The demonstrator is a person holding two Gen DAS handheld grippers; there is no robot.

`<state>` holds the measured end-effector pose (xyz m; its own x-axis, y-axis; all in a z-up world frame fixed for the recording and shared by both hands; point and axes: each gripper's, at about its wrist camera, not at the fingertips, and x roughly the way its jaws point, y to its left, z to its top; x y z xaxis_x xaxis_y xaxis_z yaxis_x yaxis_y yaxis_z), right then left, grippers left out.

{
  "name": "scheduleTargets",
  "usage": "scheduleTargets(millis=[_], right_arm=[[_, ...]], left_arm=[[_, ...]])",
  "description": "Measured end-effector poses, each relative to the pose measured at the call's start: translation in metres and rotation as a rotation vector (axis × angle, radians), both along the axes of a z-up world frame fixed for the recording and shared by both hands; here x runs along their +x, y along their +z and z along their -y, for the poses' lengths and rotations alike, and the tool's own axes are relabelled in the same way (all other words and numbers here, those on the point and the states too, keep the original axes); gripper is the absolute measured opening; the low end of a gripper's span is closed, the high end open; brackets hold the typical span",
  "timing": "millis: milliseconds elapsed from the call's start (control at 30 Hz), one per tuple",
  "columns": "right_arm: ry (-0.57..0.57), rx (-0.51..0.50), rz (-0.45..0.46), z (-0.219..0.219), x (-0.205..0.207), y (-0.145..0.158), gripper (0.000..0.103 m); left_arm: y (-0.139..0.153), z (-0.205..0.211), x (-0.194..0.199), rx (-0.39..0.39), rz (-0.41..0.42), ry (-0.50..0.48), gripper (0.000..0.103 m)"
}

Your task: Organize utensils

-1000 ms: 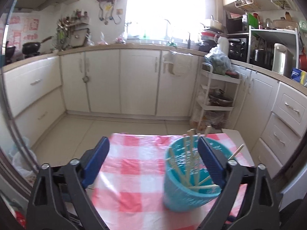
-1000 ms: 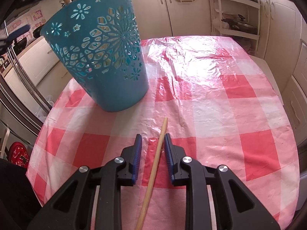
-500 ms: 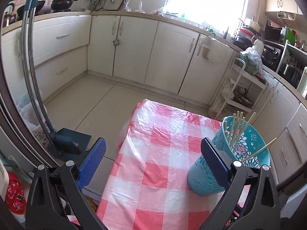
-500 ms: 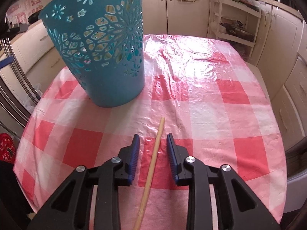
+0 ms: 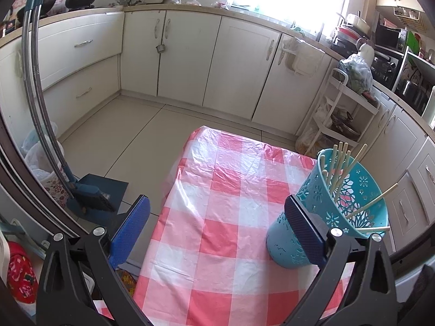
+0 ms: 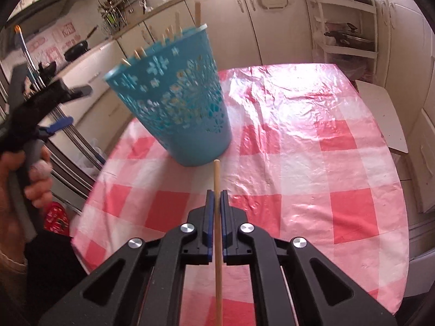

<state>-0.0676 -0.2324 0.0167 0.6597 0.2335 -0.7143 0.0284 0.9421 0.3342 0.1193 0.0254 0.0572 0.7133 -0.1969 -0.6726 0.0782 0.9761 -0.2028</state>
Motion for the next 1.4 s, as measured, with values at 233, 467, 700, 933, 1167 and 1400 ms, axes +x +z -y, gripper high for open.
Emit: scheduleTargets(millis=[233, 467, 700, 933, 1167, 1400], right_arm=[[0.028, 0.171, 0.210, -0.002, 0.001, 0.085, 0.005], [-0.010, 0.188, 0.457, -0.013, 0.045, 0.170, 0.005], [-0.247, -0.020, 0.597, -0.033, 0.102, 0.174, 0.005], [-0.264, -0.129, 0.505, -0.047, 0.124, 0.111, 0.006], [-0.177, -0.156, 0.437, -0.047, 0.092, 0.088, 0.020], [-0.140, -0.142, 0.407, -0.031, 0.017, 0.105, 0.070]], left_arm=[[-0.004, 0.002, -0.001, 0.011, -0.012, -0.001, 0.095], [-0.003, 0.001, -0.001, 0.008, -0.014, -0.001, 0.095], [-0.002, 0.004, -0.002, 0.035, 0.003, -0.010, 0.095], [0.003, 0.011, -0.004, 0.067, 0.026, -0.030, 0.095], [0.003, 0.024, -0.011, 0.130, 0.043, -0.063, 0.095], [0.020, 0.036, -0.042, 0.202, 0.082, -0.067, 0.095]])
